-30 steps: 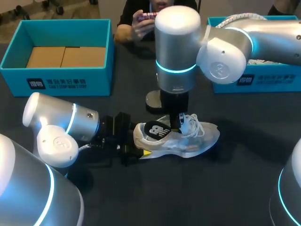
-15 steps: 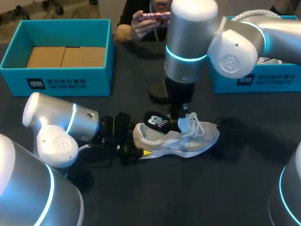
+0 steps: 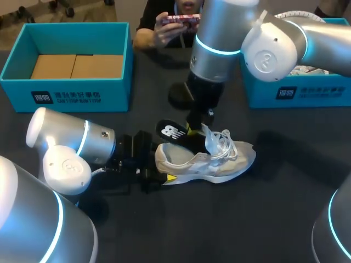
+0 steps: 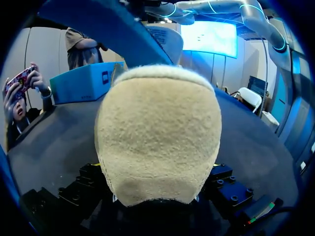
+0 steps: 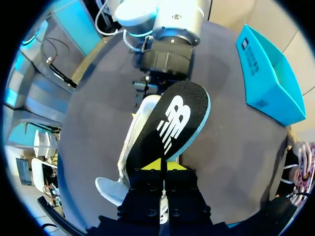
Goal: Take the shoe out of the shoebox, open the shoe tongue, remove and reinsert the insole, then place the shoe into the shoebox
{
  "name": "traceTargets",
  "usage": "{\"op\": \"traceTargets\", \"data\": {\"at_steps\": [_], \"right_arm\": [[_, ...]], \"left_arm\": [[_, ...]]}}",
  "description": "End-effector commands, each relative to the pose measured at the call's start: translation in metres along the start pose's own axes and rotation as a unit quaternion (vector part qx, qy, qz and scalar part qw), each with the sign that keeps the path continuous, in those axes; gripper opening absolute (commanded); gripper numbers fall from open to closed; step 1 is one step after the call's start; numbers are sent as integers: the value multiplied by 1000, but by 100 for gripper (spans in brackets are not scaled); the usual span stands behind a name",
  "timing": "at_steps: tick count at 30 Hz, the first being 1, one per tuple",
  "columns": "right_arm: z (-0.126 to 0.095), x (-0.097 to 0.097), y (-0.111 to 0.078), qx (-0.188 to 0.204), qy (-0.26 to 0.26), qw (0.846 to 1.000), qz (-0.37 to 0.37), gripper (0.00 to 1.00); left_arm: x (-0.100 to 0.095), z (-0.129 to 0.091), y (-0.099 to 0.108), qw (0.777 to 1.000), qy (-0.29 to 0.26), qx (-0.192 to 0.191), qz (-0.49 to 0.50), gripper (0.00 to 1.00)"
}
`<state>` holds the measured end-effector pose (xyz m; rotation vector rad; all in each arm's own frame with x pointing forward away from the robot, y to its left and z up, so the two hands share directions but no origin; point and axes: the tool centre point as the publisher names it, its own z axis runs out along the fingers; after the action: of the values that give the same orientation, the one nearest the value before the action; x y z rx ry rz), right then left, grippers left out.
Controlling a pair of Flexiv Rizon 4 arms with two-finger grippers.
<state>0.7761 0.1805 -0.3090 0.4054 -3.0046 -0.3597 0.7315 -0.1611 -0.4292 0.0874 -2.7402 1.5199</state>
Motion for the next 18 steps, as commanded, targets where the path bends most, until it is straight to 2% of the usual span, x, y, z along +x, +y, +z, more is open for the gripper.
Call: {"op": "traceTargets", "data": {"at_steps": [1,7,8,9,10,11,12,16,18], "right_arm": [[5,-6,4,-8,12,1000,-4,0],[5,-2,4,-32,23,999,12,0],[4,-2,5,-37,28,999,16,9],[4,-1,5,-41,35,998,18,27],[3,-1,6,-51,39,998,23,35],[2,0,6,-61,41,997,27,47],[1,0,7,-78,45,995,33,100],[-1,0,6,-107,55,990,75,100],[-2,0,4,-95,57,990,87,100]], "left_arm": [[-2,5,10,1000,0,-2,0,0],[-2,5,10,1000,0,-2,0,0],[-2,5,10,1000,0,-2,0,0],[-2,5,10,1000,0,-2,0,0],[-2,5,10,1000,0,-2,0,0],[-2,5,10,1000,0,-2,0,0],[-2,5,10,1000,0,-2,0,0],[-2,5,10,1000,0,-2,0,0],[-2,5,10,1000,0,-2,0,0]]}}
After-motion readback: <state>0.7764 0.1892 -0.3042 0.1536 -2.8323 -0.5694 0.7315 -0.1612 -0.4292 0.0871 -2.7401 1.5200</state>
